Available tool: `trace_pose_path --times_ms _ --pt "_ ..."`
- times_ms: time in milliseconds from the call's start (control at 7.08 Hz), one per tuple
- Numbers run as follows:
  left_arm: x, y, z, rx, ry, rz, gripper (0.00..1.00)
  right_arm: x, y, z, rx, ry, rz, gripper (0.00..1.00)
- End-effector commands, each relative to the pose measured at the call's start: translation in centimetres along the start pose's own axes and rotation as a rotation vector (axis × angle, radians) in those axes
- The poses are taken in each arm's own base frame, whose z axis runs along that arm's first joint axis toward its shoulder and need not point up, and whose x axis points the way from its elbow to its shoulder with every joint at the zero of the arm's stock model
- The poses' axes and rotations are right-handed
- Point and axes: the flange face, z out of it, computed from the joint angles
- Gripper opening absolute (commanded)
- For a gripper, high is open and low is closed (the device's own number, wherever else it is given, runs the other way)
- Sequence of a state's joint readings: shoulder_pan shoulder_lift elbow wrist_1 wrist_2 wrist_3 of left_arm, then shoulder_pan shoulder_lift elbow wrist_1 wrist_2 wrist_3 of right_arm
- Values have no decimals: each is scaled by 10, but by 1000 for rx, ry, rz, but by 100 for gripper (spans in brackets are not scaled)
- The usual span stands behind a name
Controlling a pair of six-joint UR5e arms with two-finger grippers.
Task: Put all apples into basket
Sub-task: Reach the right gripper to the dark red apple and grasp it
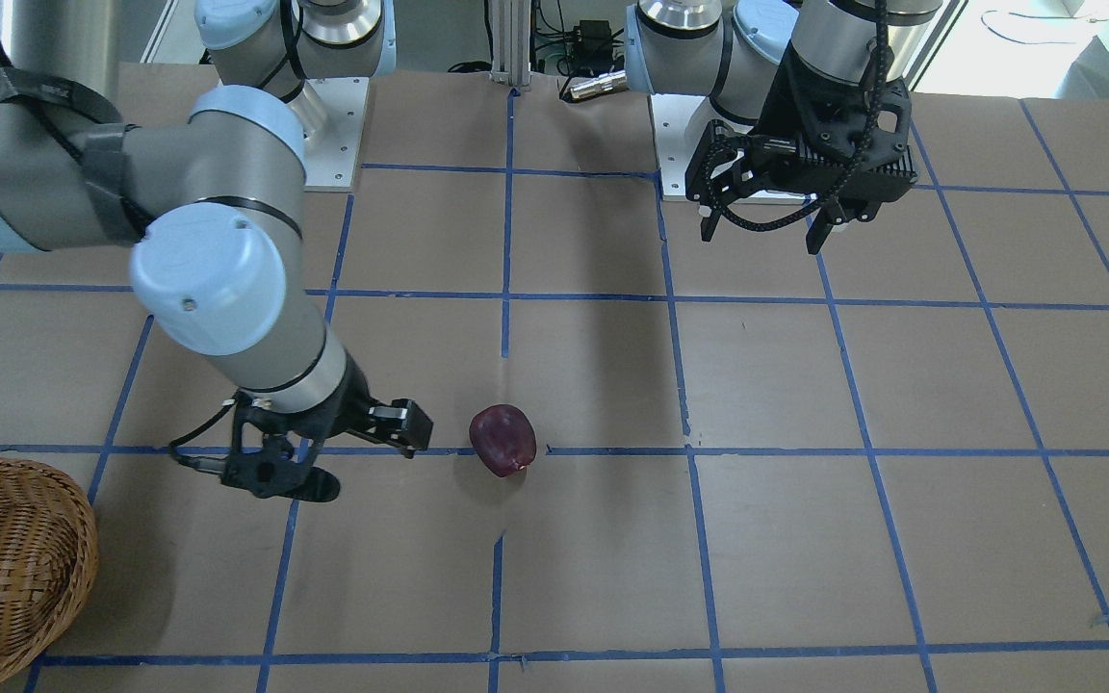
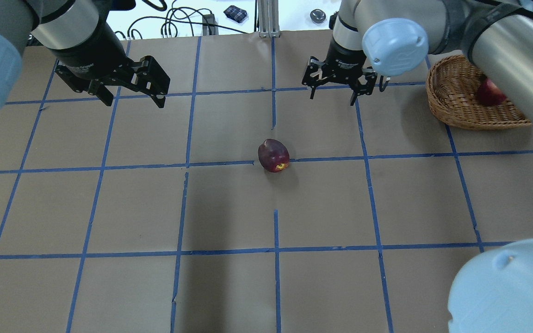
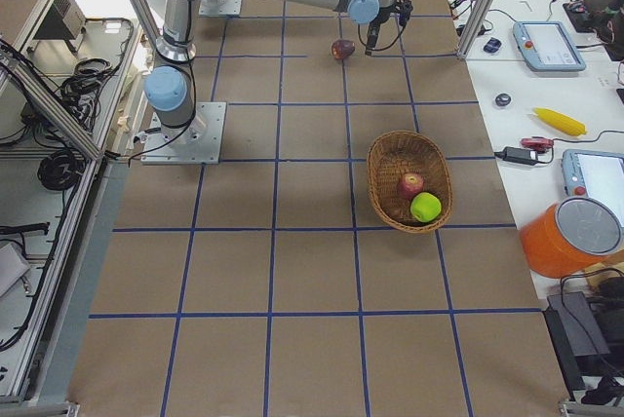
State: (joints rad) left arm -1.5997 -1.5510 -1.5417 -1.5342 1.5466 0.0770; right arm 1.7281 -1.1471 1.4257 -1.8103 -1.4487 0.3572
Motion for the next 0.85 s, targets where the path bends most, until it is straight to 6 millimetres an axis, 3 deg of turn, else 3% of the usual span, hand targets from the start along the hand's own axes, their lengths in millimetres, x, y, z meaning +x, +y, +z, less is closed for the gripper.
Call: trace_pose_path --times_ms 0,283,707 --pt "-9 -2 0 1 -1 -15 100 -70 36 49 -59 7 20 100" --pt "-10 -2 -1 4 -2 -14 100 -95 46 85 -58 26 -13 100" --pt "-10 -2 0 2 -2 -14 100 -80 54 126 41 48 -146 100"
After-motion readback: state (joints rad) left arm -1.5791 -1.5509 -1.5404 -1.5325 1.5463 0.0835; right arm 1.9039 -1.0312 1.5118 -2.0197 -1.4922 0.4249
